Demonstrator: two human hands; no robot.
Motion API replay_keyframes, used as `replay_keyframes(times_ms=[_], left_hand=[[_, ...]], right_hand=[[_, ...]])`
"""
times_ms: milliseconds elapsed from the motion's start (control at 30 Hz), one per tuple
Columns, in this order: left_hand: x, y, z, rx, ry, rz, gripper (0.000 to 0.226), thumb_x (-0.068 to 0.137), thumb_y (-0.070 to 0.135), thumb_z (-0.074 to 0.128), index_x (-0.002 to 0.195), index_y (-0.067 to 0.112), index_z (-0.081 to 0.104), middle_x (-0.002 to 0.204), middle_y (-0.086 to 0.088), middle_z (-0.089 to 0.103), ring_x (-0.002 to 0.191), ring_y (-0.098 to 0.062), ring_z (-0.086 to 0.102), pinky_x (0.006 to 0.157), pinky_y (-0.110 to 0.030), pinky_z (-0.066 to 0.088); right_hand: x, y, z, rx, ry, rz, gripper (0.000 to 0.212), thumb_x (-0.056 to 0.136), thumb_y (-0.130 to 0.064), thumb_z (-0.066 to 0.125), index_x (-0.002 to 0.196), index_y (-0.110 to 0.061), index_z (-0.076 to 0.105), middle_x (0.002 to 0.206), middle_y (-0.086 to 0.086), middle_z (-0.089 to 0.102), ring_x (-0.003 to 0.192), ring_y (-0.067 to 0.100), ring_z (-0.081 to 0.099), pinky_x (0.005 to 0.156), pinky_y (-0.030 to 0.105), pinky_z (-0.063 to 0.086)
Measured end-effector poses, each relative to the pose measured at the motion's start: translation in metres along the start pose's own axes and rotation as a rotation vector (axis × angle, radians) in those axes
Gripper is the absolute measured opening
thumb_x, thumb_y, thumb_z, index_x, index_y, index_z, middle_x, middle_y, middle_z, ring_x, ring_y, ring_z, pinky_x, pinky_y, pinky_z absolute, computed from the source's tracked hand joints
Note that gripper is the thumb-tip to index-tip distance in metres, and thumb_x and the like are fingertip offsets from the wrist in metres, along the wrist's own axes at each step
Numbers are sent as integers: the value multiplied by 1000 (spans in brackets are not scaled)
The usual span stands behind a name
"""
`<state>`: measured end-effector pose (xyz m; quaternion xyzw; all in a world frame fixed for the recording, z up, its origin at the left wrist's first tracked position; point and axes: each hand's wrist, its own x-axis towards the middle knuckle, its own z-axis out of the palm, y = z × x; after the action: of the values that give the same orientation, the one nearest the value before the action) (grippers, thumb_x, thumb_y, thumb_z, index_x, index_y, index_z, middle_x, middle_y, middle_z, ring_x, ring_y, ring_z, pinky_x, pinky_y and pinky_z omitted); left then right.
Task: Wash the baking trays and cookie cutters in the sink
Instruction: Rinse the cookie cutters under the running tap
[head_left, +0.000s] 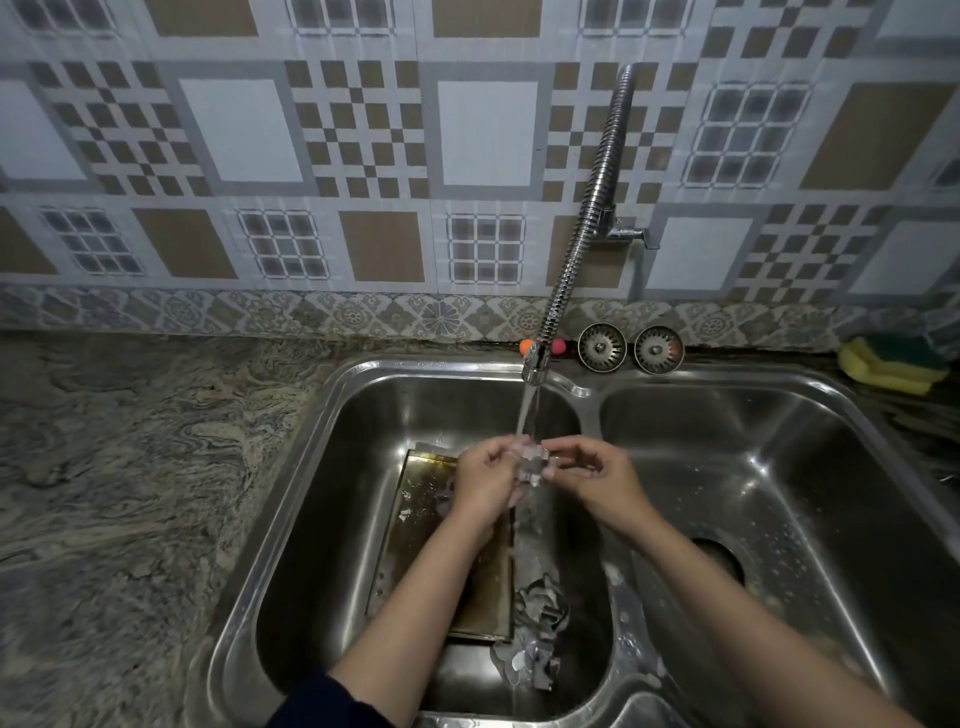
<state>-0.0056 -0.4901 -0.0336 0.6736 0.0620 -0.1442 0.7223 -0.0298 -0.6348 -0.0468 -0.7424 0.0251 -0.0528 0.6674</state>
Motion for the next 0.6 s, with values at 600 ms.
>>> replay_keyframes(times_ms=[600], left_hand=[[-14,-1,-28,-91,-10,-26,25,97,21,51,118,23,62,108,-6,69,88,-19,69,68,-26,57]], right_hand=[[8,-1,26,30,-33,30,28,75,4,74,87,-21,73,81,-2,74,78,12,69,76,26,56]])
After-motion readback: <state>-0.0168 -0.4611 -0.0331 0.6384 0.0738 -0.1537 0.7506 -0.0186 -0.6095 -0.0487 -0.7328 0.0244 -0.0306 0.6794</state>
